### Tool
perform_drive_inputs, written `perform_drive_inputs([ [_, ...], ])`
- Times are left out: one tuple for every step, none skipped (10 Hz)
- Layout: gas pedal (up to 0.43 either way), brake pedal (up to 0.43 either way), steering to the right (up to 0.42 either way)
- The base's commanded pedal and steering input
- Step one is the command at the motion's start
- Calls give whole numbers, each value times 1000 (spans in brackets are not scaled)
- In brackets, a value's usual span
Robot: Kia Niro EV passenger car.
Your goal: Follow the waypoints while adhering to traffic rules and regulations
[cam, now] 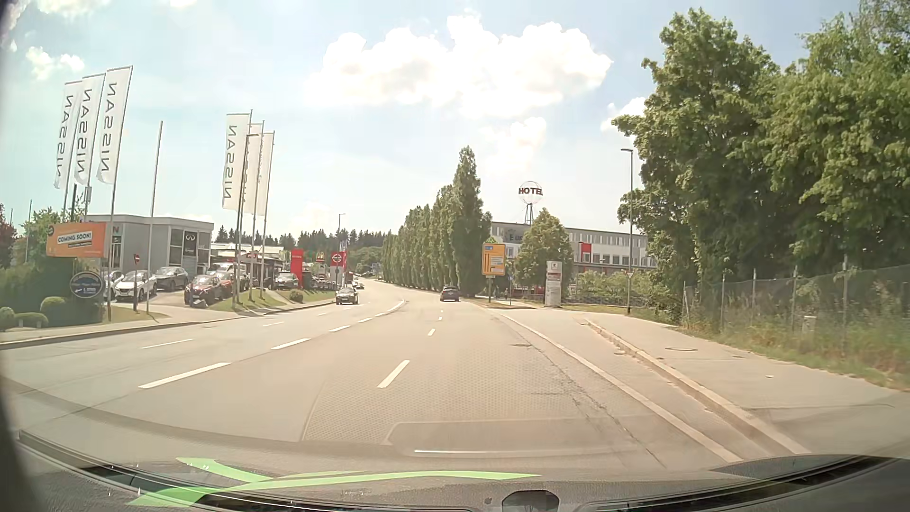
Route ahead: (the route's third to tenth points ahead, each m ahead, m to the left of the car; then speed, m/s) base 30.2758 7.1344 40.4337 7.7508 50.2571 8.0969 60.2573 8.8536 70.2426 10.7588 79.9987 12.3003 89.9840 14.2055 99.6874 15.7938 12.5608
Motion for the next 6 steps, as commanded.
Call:
perform_drive_inputs([
  [169,0,-11],
  [177,0,-11],
  [177,0,-11],
  [177,0,-11],
  [177,0,-11],
  [177,0,-11],
])
